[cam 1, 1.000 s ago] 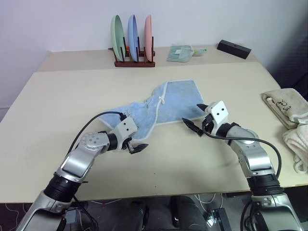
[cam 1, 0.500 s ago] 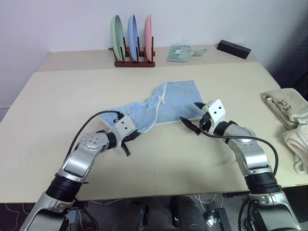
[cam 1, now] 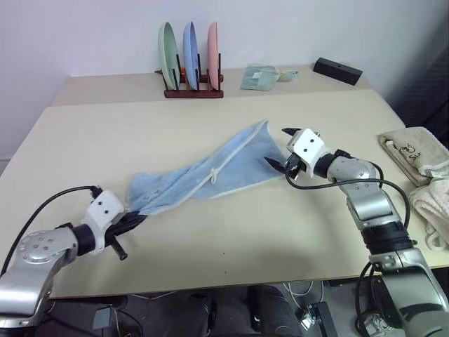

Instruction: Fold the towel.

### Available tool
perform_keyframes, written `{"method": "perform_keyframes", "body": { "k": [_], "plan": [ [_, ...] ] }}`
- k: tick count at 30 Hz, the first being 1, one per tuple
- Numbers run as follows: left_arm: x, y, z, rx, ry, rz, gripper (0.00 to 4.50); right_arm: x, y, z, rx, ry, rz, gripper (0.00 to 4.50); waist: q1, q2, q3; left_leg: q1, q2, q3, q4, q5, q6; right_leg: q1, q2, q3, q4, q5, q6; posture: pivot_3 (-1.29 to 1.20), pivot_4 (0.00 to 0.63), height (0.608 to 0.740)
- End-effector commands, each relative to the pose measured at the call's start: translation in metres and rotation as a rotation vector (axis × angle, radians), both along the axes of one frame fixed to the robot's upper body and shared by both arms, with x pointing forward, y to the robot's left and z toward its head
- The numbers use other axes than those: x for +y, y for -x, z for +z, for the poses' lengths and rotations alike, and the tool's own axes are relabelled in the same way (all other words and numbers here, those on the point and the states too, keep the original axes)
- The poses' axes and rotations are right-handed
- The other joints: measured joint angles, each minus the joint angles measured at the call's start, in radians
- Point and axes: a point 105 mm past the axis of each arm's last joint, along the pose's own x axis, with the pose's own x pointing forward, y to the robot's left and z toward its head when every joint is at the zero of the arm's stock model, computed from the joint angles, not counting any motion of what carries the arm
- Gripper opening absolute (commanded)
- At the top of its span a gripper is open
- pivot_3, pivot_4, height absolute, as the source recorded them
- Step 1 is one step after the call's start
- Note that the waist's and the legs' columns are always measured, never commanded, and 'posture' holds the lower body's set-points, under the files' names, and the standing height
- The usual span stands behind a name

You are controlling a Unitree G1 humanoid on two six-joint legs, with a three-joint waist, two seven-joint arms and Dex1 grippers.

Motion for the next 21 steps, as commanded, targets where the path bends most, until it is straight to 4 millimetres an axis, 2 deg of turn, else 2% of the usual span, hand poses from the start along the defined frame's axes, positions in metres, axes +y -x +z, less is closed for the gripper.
{"method": "perform_keyframes", "body": {
  "k": [1,6,12,18,21],
  "plan": [
    [0.023,-0.001,0.007,-0.065,-0.043,0.093,0.07,0.000,-0.008,0.002,-0.065,0.135,0.031,4.50,0.001,0.000,0.000,0.000,0.000,0.001,0.000,0.000,0.000,0.000,0.000,0.000,0.000,0.000,0.000,0.00,0.150,0.740],
    [0.035,0.001,0.002,-0.084,-0.089,0.130,0.07,0.007,-0.028,0.000,-0.138,0.225,0.036,4.50,0.001,0.000,0.000,0.000,0.000,0.002,0.000,0.000,0.000,0.000,0.000,0.001,0.000,0.000,0.000,0.00,0.150,0.740],
    [0.023,-0.003,0.005,-0.110,-0.044,0.095,0.07,0.030,-0.052,-0.007,-0.288,0.524,0.071,4.50,-0.015,0.000,0.000,0.000,0.001,0.004,-0.001,0.000,0.000,-0.001,0.001,0.003,0.001,0.000,0.000,0.00,0.150,0.740],
    [0.020,-0.003,0.004,-0.110,-0.040,0.089,0.07,0.050,-0.062,-0.005,-0.425,0.683,0.112,4.50,-0.020,0.000,0.000,0.000,0.001,0.006,-0.002,0.000,0.000,-0.004,0.002,0.005,0.001,0.000,0.000,0.00,0.150,0.740],
    [0.019,-0.001,0.001,-0.097,-0.031,0.088,0.07,0.055,-0.069,-0.002,-0.460,0.726,0.075,4.50,-0.021,0.000,0.000,0.000,0.001,0.006,-0.002,0.000,0.000,-0.004,0.002,0.006,0.001,0.000,0.000,0.00,0.150,0.740]
  ]
}}
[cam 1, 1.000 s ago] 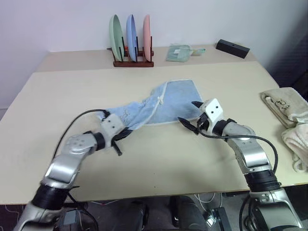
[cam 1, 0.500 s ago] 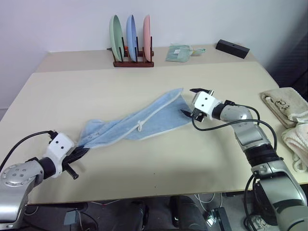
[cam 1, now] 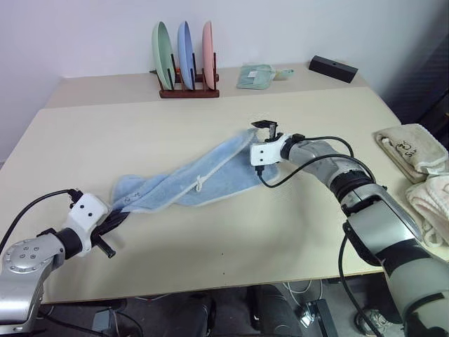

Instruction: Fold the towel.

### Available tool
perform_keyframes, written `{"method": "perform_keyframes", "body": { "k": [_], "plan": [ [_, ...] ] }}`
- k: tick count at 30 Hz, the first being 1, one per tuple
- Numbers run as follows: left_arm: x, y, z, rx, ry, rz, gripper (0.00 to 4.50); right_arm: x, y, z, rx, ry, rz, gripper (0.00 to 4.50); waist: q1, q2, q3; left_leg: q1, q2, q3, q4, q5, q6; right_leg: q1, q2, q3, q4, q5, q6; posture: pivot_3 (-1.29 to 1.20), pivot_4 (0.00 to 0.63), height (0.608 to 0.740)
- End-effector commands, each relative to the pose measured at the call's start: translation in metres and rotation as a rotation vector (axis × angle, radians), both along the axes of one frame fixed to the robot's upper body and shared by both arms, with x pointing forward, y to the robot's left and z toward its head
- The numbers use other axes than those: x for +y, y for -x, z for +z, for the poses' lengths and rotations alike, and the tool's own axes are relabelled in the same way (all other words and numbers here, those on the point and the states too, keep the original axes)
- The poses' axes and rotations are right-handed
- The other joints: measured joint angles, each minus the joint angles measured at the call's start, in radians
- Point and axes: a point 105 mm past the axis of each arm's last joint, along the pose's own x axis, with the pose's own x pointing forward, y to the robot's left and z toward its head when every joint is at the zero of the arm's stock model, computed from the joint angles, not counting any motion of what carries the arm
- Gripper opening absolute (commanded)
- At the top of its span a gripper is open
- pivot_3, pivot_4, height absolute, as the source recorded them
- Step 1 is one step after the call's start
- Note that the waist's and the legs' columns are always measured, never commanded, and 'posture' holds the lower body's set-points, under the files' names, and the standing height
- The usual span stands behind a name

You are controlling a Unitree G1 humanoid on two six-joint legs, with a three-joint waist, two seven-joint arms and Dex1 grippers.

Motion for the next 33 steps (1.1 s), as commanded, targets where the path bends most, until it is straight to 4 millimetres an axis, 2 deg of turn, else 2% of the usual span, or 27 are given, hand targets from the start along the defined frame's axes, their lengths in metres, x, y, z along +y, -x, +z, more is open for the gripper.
{"method": "perform_keyframes", "body": {
  "k": [1,4,6,10,14,21,27,29,31,33],
  "plan": [
    [-0.005,0.003,0.004,-0.015,0.004,-0.018,0.07,0.009,-0.009,0.019,-0.098,0.031,-0.011,4.50,-0.001,0.000,0.000,0.000,0.000,0.000,0.000,0.000,0.000,0.000,0.000,0.000,0.000,0.000,0.000,0.00,0.150,0.740],
    [-0.006,0.006,0.001,-0.006,0.003,-0.018,0.07,0.013,-0.012,0.018,-0.115,0.076,-0.018,4.50,-0.002,0.000,0.000,0.000,0.000,0.000,0.000,0.000,0.000,-0.001,0.000,0.001,0.001,0.000,0.000,0.00,0.150,0.740],
    [-0.007,0.009,-0.001,0.003,0.007,-0.014,0.00,0.013,-0.013,0.017,-0.115,0.101,-0.023,3.98,-0.002,0.000,0.000,0.000,0.000,0.001,0.000,0.000,0.000,-0.001,0.000,0.001,0.001,0.000,0.000,0.00,0.150,0.740],
    [-0.008,0.013,-0.002,0.008,0.010,-0.016,0.00,0.012,-0.014,0.015,-0.123,0.122,-0.036,2.26,-0.002,0.000,0.000,0.000,0.000,0.001,0.000,0.000,0.000,-0.001,0.001,0.001,0.001,0.000,0.000,0.00,0.150,0.740],
    [-0.009,0.020,-0.005,0.016,0.017,-0.004,0.00,0.013,-0.015,0.016,-0.133,0.109,-0.050,0.07,-0.003,0.001,0.000,0.000,0.000,0.001,0.000,0.000,0.000,-0.001,0.001,0.001,0.001,0.000,0.000,0.00,0.150,0.740],
    [-0.012,0.021,-0.005,0.007,0.020,0.000,0.00,0.013,-0.015,0.019,-0.154,0.081,-0.051,0.03,-0.003,0.001,0.000,0.000,0.001,0.001,-0.001,0.000,0.000,-0.001,0.001,0.002,0.001,0.000,0.000,0.00,0.150,0.740],
    [-0.006,0.009,0.011,-0.087,-0.003,0.029,0.00,-0.005,-0.013,0.029,-0.172,0.042,-0.043,0.03,0.001,0.001,0.000,0.000,0.001,0.001,0.000,0.000,0.000,-0.001,0.001,0.002,0.000,0.000,0.000,0.00,0.150,0.740],
    [0.001,-0.008,0.030,-0.188,0.011,0.087,0.00,-0.019,-0.010,0.042,-0.192,-0.013,-0.038,0.03,0.003,0.001,0.000,0.000,0.000,0.001,0.000,0.000,0.000,0.000,0.001,0.002,0.000,0.000,0.000,0.00,0.150,0.740],
    [0.012,-0.037,0.062,-0.332,0.042,0.167,0.00,-0.041,-0.005,0.064,-0.231,-0.084,-0.045,0.03,0.018,0.001,0.001,0.000,0.000,0.000,0.000,0.000,0.000,0.000,0.001,0.001,0.000,0.000,0.000,0.00,0.150,0.740],
    [0.018,-0.062,0.087,-0.426,0.062,0.206,0.00,-0.053,-0.002,0.081,-0.266,-0.111,-0.060,0.03,0.023,0.000,0.001,-0.001,0.001,-0.002,0.002,0.000,-0.001,0.000,0.001,-0.002,0.000,0.001,-0.001,0.00,0.150,0.740]
  ]
}}
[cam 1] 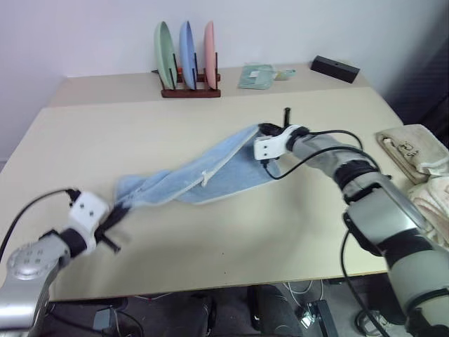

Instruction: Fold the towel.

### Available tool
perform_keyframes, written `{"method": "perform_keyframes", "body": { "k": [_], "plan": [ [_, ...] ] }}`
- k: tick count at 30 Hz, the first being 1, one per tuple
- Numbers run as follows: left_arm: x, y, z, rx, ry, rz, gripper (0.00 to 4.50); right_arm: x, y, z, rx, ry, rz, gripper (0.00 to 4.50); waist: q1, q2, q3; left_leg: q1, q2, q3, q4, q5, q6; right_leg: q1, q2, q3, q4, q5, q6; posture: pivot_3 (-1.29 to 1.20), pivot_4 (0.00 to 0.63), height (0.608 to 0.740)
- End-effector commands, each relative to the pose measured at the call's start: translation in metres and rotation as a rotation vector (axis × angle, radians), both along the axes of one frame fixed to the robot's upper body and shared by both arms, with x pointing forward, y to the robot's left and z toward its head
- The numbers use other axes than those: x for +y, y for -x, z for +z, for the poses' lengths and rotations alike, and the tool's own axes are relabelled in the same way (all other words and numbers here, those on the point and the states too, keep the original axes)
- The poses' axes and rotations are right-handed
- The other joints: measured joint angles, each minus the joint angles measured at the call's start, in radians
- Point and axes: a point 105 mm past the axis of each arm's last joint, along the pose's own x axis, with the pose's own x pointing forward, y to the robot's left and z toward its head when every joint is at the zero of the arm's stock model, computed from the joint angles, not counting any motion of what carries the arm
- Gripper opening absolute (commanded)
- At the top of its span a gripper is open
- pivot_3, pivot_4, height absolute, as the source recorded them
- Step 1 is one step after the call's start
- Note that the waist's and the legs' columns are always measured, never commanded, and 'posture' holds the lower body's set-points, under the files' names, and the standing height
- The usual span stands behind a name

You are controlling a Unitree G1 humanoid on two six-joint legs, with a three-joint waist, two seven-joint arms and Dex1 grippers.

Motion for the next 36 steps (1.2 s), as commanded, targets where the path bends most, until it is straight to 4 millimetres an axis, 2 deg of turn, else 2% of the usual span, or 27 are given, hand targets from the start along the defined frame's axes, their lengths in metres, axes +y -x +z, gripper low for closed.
{"method": "perform_keyframes", "body": {
  "k": [1,4,7,11,13,15,17,20,21,22,25,28,32,36],
  "plan": [
    [0.015,-0.034,0.050,-0.193,0.004,0.086,0.00,-0.012,0.002,0.052,-0.120,-0.103,0.002,0.03,-0.002,0.000,0.000,0.001,0.000,0.001,0.000,0.000,0.000,0.001,-0.001,0.001,0.000,0.000,0.000,0.00,0.150,0.740],
    [0.023,-0.070,0.095,-0.349,0.012,0.158,0.00,-0.021,0.000,0.088,-0.215,-0.122,-0.040,0.03,-0.015,0.000,0.000,0.001,0.000,0.002,0.000,0.000,0.000,0.001,0.000,0.001,0.000,0.001,0.001,0.00,0.150,0.740],
    [0.027,-0.097,0.165,-0.582,0.045,0.239,0.00,-0.028,0.003,0.146,-0.374,-0.165,-0.079,0.03,-0.026,-0.001,0.001,-0.001,0.000,0.003,0.000,0.000,0.000,-0.002,0.000,0.001,0.001,0.001,0.002,0.00,0.150,0.740],
    [0.032,-0.104,0.208,-0.710,0.110,0.271,0.00,-0.031,0.013,0.185,-0.474,-0.214,-0.074,0.03,-0.044,-0.001,0.001,-0.004,0.000,0.006,-0.002,0.000,0.000,-0.007,-0.002,0.001,0.000,0.002,0.002,0.00,0.150,0.740],
    [0.031,-0.104,0.213,-0.713,0.116,0.241,0.00,-0.031,0.020,0.196,-0.484,-0.245,-0.046,0.03,-0.051,-0.001,0.001,-0.004,0.000,0.006,-0.003,-0.001,0.001,-0.007,-0.002,0.000,-0.001,0.002,0.002,0.00,0.150,0.740],
    [0.029,-0.102,0.201,-0.674,0.075,0.196,0.00,-0.030,0.024,0.193,-0.446,-0.267,-0.009,0.03,-0.056,-0.001,0.001,-0.004,0.000,0.008,-0.003,-0.001,0.002,-0.007,-0.003,0.000,-0.001,0.002,0.003,0.00,0.150,0.740],
    [0.030,-0.094,0.160,-0.542,0.027,0.131,0.00,-0.026,0.029,0.164,-0.294,-0.289,0.063,0.03,-0.063,-0.001,0.000,-0.004,0.000,0.008,-0.003,-0.001,0.002,-0.008,-0.003,0.000,-0.001,0.002,0.003,0.00,0.150,0.740],
    [0.031,-0.080,0.128,-0.436,-0.007,0.091,0.00,-0.025,0.038,0.133,-0.139,-0.281,0.109,0.03,-0.067,-0.001,0.000,-0.002,0.001,0.008,-0.003,-0.002,0.003,-0.006,-0.002,0.000,-0.001,0.002,0.003,0.00,0.150,0.740],
    [0.031,-0.067,0.100,-0.358,-0.040,0.060,0.00,-0.030,0.046,0.102,-0.005,-0.253,0.113,0.03,-0.066,-0.001,0.000,-0.003,0.001,0.008,-0.001,-0.002,0.003,-0.007,-0.002,0.000,-0.001,0.002,0.003,0.00,0.150,0.740],
    [0.030,-0.055,0.082,-0.300,-0.062,0.036,0.00,-0.032,0.054,0.079,0.096,-0.234,0.119,0.03,-0.065,-0.001,0.000,-0.005,0.001,0.008,-0.001,-0.002,0.003,-0.007,-0.002,0.000,-0.001,0.002,0.004,0.00,0.150,0.740],
    [0.027,-0.032,0.048,-0.155,-0.042,0.002,0.00,-0.039,0.076,0.044,0.282,-0.212,0.113,0.03,-0.049,0.000,0.001,-0.005,0.001,0.009,0.001,-0.003,0.005,-0.007,-0.003,0.001,0.000,0.002,0.004,0.00,0.150,0.740],
    [0.013,0.011,0.011,0.035,-0.018,-0.112,0.00,-0.055,0.112,0.013,0.519,-0.200,0.082,0.03,-0.036,0.000,0.001,-0.005,0.001,0.010,0.003,-0.003,0.006,-0.007,-0.003,0.001,0.000,0.003,0.004,0.00,0.150,0.740],
    [0.006,0.041,-0.005,0.174,0.035,-0.161,0.00,-0.061,0.143,0.001,0.702,-0.207,0.050,0.03,-0.014,0.002,0.002,0.002,0.001,0.011,0.002,-0.007,0.012,0.001,-0.003,0.001,-0.003,0.003,0.004,0.00,0.150,0.740],
    [0.008,0.055,-0.013,0.255,0.036,-0.149,0.00,-0.063,0.170,-0.007,0.853,-0.207,0.034,0.03,0.004,0.002,0.002,0.005,0.002,0.011,0.003,-0.009,0.014,0.006,-0.003,0.000,-0.004,0.002,0.005,0.00,0.150,0.740]
  ]
}}
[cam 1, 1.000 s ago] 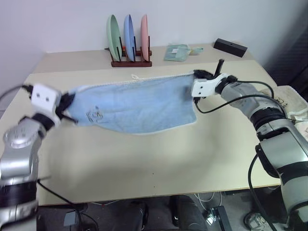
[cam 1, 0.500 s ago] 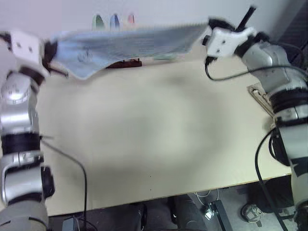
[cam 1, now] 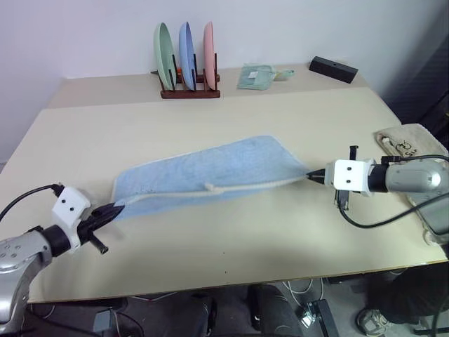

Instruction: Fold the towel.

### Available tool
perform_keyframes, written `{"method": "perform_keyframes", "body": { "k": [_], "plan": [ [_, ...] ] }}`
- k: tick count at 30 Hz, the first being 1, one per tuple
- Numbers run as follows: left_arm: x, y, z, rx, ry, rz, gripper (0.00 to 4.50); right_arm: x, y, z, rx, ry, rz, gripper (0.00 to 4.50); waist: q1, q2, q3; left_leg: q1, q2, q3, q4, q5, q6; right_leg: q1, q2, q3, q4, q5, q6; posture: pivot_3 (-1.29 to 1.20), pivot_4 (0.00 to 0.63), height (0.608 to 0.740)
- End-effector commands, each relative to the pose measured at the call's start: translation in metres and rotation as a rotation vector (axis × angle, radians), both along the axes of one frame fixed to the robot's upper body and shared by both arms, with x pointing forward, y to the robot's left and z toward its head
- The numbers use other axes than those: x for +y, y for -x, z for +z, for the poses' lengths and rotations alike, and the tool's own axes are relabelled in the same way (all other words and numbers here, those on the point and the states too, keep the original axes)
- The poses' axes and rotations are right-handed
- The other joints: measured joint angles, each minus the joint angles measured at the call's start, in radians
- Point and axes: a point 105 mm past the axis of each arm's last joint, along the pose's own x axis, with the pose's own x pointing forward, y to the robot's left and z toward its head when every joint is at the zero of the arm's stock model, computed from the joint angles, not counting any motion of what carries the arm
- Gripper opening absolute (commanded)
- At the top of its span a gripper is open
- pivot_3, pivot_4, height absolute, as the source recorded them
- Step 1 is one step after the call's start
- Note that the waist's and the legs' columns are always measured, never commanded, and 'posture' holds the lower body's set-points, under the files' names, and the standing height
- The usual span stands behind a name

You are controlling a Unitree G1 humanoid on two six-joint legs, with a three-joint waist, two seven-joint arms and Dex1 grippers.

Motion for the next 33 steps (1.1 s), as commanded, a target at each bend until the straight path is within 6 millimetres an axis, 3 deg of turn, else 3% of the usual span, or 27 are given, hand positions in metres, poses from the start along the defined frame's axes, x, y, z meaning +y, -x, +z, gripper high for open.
{"method": "perform_keyframes", "body": {
  "k": [1,6,13,19,22,27,33],
  "plan": [
    [0.005,0.004,0.011,-0.010,-0.015,0.021,0.00,0.003,0.015,0.014,0.045,-0.023,0.010,0.03,0.006,0.000,0.000,0.000,0.000,0.000,0.000,0.000,0.000,0.001,0.000,0.000,-0.001,0.000,0.000,0.00,0.150,0.740],
    [0.003,0.006,0.013,-0.003,0.005,0.021,0.00,0.005,0.007,0.027,-0.035,-0.023,-0.002,0.03,0.007,0.000,0.000,0.000,0.000,0.000,0.000,0.000,0.000,0.000,0.000,0.000,-0.001,0.000,0.000,0.00,0.150,0.740],
    [0.007,-0.020,0.027,-0.103,0.033,0.076,0.00,0.013,-0.039,0.039,-0.199,-0.032,0.006,0.03,0.006,-0.001,0.000,-0.001,0.001,0.001,0.000,0.003,-0.005,0.000,0.000,-0.001,-0.002,0.000,0.000,0.00,0.150,0.740],
    [0.012,-0.045,0.026,-0.136,0.020,0.103,0.00,0.030,-0.091,0.033,-0.289,-0.042,0.011,0.03,0.002,0.000,0.000,-0.002,0.000,0.002,0.000,0.003,-0.006,-0.003,0.000,0.000,-0.003,0.001,0.000,0.00,0.150,0.740],
    [0.016,-0.053,0.024,-0.140,0.016,0.128,0.00,0.040,-0.107,0.030,-0.308,-0.047,0.022,0.03,-0.001,0.000,0.000,-0.003,0.000,0.002,-0.001,0.003,-0.006,-0.004,0.000,0.000,-0.003,0.001,0.000,0.00,0.150,0.740],
    [0.030,-0.059,0.015,-0.143,-0.021,0.196,0.00,0.051,-0.126,0.022,-0.326,-0.048,0.013,0.03,-0.008,0.000,0.000,-0.004,0.000,0.001,-0.001,0.003,-0.006,-0.005,0.000,0.000,-0.003,0.001,0.000,0.00,0.150,0.740],
    [0.040,-0.062,0.004,-0.132,-0.024,0.252,0.00,0.062,-0.136,0.012,-0.329,-0.041,0.011,0.03,-0.020,0.000,0.000,-0.004,0.000,0.001,-0.001,0.003,-0.006,-0.005,0.000,-0.001,-0.002,0.001,0.000,0.00,0.150,0.740]
  ]
}}
